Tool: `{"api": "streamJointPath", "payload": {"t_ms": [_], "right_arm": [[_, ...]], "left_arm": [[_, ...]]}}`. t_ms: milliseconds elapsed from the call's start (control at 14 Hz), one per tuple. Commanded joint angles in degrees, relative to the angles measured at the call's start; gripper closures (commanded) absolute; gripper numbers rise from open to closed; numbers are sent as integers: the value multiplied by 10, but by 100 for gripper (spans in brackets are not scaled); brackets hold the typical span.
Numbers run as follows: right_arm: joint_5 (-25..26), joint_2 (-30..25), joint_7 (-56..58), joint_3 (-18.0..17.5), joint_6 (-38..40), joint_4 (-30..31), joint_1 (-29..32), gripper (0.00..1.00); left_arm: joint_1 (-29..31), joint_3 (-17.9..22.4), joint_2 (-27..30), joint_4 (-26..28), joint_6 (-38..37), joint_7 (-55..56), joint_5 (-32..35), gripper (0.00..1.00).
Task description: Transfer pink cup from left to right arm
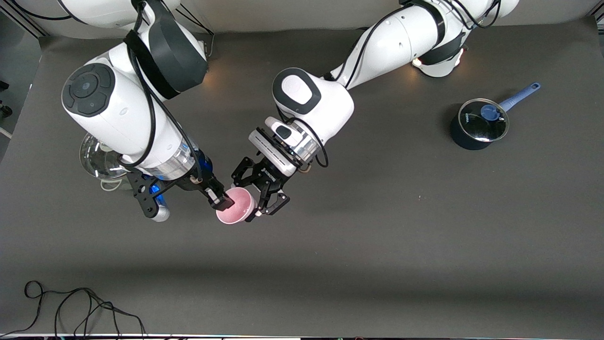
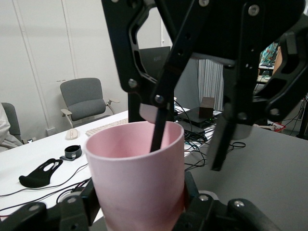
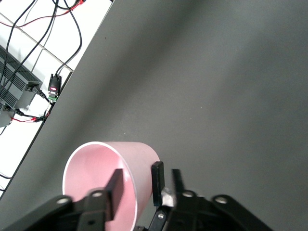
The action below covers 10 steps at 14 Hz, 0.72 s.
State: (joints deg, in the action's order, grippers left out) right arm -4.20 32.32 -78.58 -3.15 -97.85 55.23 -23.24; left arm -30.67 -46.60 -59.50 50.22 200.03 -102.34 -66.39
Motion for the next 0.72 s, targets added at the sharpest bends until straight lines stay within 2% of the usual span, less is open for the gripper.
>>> {"api": "streamJointPath", "payload": {"t_ms": [0, 645], "right_arm": [[3, 12, -4, -1, 0, -23, -4, 100], [3, 8, 25, -2, -2, -23, -4, 100]], "left_arm": [[-11, 10, 4, -10, 7, 13, 3, 100], [-10, 10, 4, -10, 7, 13, 3, 100]]}}
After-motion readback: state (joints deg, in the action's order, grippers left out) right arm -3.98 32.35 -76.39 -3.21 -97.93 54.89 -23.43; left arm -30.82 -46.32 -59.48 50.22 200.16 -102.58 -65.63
